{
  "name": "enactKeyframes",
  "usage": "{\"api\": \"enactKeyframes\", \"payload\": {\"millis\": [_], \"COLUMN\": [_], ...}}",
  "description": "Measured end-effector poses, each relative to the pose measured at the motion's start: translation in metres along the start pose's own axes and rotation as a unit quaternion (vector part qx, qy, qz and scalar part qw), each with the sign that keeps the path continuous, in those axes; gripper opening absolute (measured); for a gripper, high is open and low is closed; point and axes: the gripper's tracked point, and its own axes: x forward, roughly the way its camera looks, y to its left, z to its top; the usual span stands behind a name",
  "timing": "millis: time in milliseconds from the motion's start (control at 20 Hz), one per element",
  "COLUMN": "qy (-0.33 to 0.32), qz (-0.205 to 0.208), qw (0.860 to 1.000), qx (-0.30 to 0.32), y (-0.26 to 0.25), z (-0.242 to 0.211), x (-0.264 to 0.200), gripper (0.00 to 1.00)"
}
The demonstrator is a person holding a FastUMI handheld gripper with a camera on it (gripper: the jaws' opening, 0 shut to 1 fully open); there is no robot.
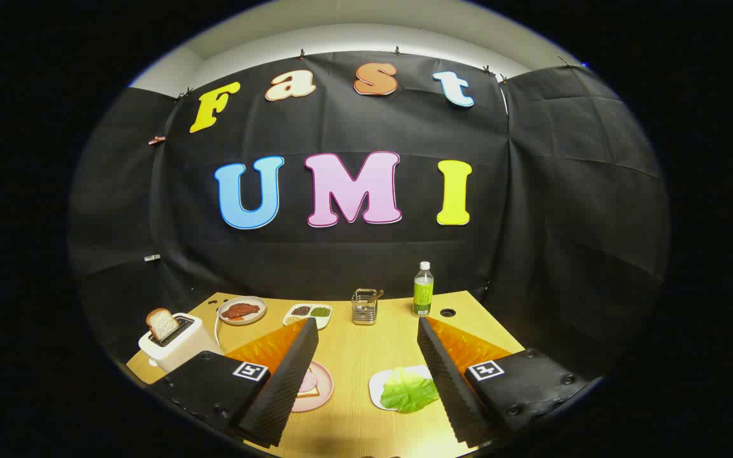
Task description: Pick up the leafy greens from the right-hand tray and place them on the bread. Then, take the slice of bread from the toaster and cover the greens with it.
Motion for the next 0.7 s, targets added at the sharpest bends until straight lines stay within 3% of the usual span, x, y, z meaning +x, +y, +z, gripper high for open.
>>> {"api": "enactKeyframes", "payload": {"millis": [700], "qy": [0.026], "qz": [0.017], "qw": [1.000], "qx": [0.002], "y": [-0.004], "z": [-0.015], "x": [0.010], "gripper": [0.96]}}
